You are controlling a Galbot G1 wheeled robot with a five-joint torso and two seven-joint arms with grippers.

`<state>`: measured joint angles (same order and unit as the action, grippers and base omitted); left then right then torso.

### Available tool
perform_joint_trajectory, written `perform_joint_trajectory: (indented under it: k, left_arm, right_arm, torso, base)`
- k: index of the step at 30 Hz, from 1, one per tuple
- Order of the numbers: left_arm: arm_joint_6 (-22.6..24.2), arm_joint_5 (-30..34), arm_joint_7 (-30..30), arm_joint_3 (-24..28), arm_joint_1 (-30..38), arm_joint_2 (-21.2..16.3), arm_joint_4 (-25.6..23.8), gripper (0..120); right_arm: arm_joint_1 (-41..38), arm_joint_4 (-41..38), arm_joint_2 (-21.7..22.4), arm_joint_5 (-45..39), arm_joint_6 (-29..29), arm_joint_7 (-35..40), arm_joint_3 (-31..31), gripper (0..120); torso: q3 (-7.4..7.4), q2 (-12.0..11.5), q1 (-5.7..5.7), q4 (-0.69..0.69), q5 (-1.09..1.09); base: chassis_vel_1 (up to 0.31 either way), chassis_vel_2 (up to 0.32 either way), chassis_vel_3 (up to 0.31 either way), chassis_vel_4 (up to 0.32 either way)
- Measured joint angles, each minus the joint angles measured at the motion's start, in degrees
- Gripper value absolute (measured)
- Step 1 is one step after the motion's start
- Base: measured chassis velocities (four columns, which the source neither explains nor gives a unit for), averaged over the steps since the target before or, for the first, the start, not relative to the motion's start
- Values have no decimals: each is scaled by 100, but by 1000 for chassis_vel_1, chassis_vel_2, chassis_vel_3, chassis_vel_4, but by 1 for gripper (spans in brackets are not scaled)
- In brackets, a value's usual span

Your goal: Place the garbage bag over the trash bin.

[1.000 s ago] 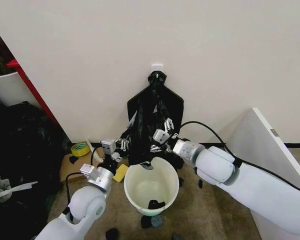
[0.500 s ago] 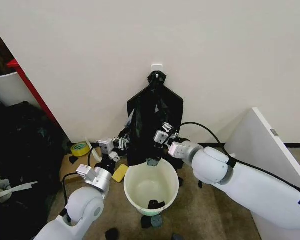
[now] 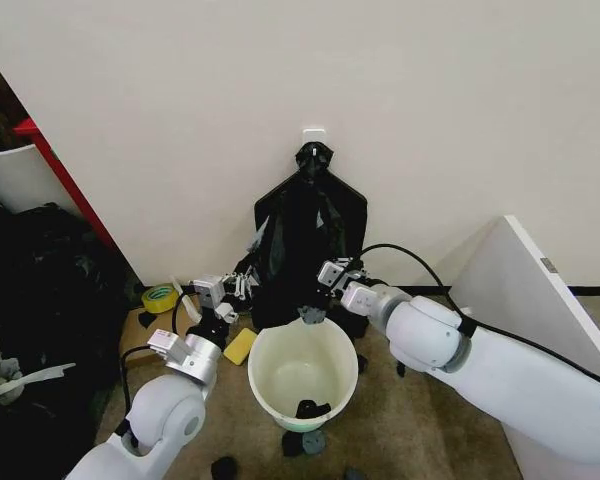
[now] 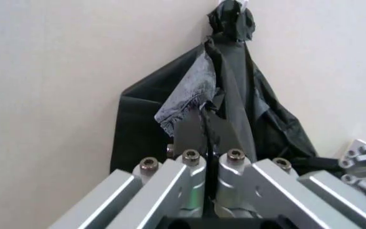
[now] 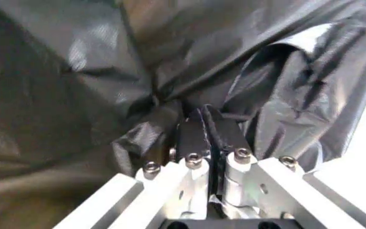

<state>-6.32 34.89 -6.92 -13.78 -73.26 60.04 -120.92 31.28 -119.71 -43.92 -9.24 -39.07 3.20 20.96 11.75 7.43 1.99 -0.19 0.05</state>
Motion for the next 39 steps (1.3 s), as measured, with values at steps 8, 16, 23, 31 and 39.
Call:
perform_joint_trajectory:
  k: [8, 16, 23, 31, 39]
  left_arm:
    - [-3, 5, -23, -10, -9, 23, 45, 0]
    - [-7, -24, -29, -63, -73, 42, 14, 0]
    - [-3, -48, -38, -187, -168, 26, -176, 0]
    - [0, -84, -38, -338, -301, 16, -344, 0]
    - [9, -84, -38, -342, -300, -2, -392, 0]
  right_arm:
    - [1602, -420, -11, -2263, 1661, 545, -1807, 0]
    - [2423, -848, -67, -2840, 1780, 672, -2589, 0]
    - [2394, -1041, -83, -1765, 623, 995, -2492, 0]
    - [2631, -1005, -125, -1386, 183, 1140, -2513, 26]
    - [3048, -1167, -374, -1587, 351, 1410, -3145, 52]
  torso:
    - [0, 0, 0, -1, 1]
    - [0, 0, 0, 1, -1]
    - [0, 0, 0, -1, -1]
    - [0, 0, 0, 0, -1]
    - [0, 0, 1, 0, -1]
  base:
    - [0, 0, 0, 0]
    - [0, 0, 0, 0]
    - [0, 0, 0, 0]
    - [0, 0, 0, 0]
    - [0, 0, 0, 0]
